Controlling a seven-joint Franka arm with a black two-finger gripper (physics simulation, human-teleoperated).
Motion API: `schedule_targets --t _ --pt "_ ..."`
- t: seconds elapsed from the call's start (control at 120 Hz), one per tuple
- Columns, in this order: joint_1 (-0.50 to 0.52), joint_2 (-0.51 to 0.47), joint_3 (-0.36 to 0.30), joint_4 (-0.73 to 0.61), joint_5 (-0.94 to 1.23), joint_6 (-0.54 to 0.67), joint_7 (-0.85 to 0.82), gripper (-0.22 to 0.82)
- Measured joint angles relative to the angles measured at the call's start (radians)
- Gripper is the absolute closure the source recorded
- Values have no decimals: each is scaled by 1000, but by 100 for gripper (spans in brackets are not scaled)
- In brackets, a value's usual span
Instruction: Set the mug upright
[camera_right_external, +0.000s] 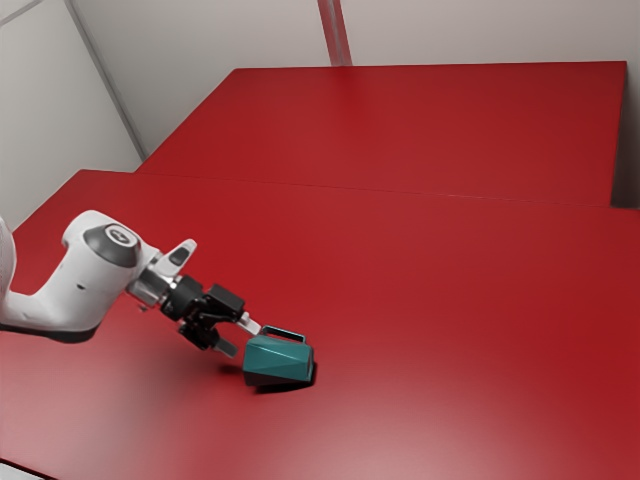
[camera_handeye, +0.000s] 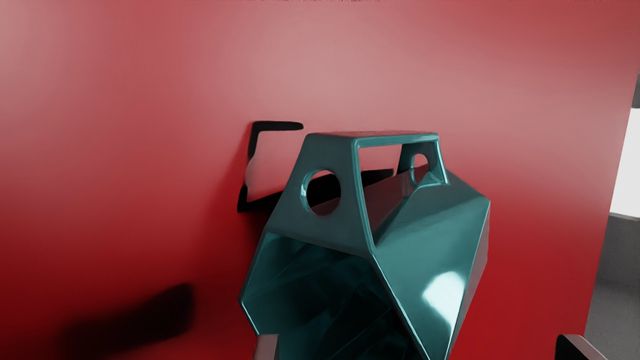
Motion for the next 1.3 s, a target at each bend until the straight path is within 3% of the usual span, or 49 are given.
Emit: schedule_targets --t 0.533,0.642,0.85,1.1,1.3 --pt "-33 58 -56 1 -162 14 93 2" --pt "-25 59 -56 0 -167 15 105 14" --pt "-17 59 -58 0 -170 16 120 54" --pt "-25 33 -91 23 -167 19 128 72" --pt "-24 -45 -113 114 -68 21 110 76"
